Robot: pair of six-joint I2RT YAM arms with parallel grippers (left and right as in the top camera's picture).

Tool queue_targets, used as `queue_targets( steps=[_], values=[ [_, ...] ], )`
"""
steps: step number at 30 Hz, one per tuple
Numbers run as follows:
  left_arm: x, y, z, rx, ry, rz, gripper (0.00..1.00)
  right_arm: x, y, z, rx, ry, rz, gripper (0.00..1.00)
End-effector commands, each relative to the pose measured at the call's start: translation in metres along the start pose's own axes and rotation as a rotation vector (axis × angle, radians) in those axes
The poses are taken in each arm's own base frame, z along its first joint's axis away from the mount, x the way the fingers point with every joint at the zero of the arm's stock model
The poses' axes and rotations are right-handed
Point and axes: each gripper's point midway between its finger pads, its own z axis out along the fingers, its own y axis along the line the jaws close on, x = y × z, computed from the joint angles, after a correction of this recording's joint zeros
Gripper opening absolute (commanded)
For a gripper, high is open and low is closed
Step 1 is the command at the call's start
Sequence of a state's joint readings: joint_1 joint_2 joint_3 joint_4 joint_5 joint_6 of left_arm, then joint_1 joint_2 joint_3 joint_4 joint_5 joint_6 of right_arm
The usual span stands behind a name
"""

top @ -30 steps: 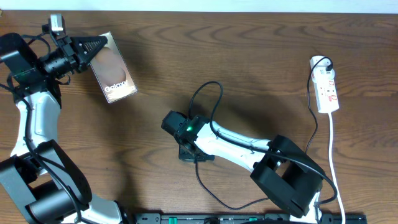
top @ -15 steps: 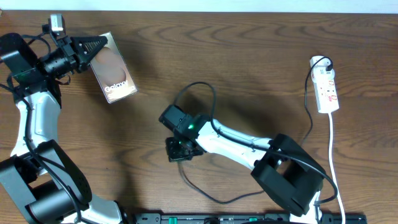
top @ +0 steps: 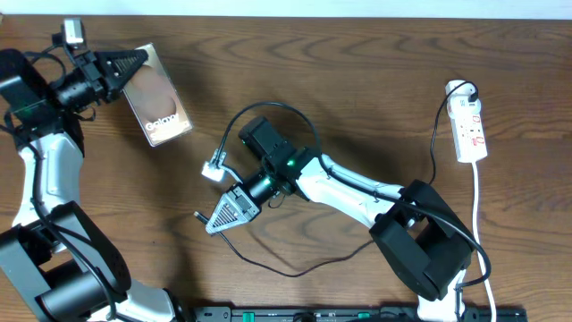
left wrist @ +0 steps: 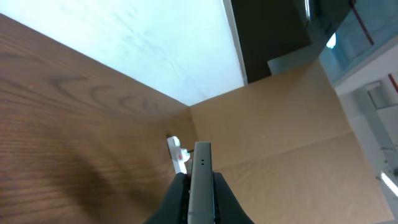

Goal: Plug charger to phone and switch on socket

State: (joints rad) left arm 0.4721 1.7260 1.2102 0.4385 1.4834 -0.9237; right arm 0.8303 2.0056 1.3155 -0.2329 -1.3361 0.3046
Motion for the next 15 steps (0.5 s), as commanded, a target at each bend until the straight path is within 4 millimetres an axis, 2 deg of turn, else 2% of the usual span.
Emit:
queue_targets(
  steps=[1, 3, 6, 12, 15],
  values=[
    [-0.003, -0.007, -0.007, 0.002, -0.012, -0.022, 0.07, -0.006, 0.013, -0.003, -0.075, 0.004, -0.048, 0.08],
    [-0.009, -0.006, -0.009, -0.009, -0.039, -0.040, 0.07, -0.013, 0.007, -0.005, -0.038, -0.020, -0.029, 0.01],
    [-0.023, -0.014, -0.010, -0.010, -0.099, -0.043, 0.07, -0.029, -0.006, -0.013, 0.039, -0.087, 0.026, 0.01],
    [-0.037, -0.039, -0.012, 0.029, -0.149, 0.027, 0.07, -0.062, -0.001, -0.034, 0.043, -0.197, -0.001, 0.01],
    [-0.036, -0.039, -0.012, 0.029, -0.148, 0.027, 0.07, -0.070, -0.006, -0.041, 0.070, -0.235, 0.011, 0.01]
  ],
)
